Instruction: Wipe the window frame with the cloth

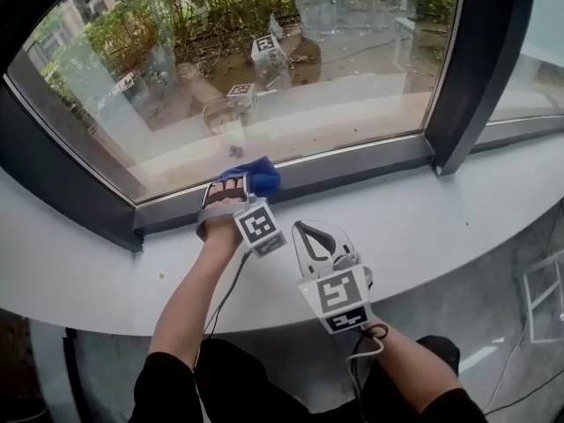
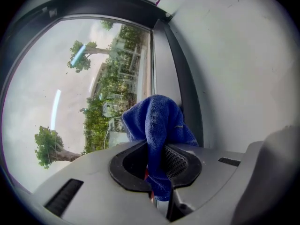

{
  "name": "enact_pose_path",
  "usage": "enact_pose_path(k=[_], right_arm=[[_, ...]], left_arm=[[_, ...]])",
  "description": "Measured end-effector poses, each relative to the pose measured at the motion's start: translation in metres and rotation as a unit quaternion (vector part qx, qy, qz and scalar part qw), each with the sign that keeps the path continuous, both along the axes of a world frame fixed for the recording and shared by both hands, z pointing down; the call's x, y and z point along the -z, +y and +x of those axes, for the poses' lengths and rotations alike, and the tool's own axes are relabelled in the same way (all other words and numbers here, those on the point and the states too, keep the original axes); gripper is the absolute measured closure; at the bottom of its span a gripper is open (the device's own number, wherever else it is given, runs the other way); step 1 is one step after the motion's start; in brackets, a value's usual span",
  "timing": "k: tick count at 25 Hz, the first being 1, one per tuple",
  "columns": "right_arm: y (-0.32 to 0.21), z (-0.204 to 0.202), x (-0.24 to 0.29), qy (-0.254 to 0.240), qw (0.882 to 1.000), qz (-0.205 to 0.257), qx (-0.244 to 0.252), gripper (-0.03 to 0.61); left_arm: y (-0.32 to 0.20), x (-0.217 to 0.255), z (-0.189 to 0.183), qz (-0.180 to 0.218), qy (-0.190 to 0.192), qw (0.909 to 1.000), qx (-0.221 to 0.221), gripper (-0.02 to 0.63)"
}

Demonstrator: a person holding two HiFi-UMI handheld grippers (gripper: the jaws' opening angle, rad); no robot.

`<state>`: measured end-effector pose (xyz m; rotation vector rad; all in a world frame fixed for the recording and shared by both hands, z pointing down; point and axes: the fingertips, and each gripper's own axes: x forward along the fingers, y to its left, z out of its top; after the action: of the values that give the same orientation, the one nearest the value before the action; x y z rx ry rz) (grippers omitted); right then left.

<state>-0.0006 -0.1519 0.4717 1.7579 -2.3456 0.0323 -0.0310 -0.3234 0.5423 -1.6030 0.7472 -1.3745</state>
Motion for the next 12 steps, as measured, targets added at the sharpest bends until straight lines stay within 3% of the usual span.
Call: enact_pose_path(k=[12], right_arm=[[0.003,0.085,-0.002,-0.047,0.998,0.003,-0.039,0.572]], left_arm=[[0.006,-0.004,0.062,0.001,-0.001,0.9999,-0.011,0.560]])
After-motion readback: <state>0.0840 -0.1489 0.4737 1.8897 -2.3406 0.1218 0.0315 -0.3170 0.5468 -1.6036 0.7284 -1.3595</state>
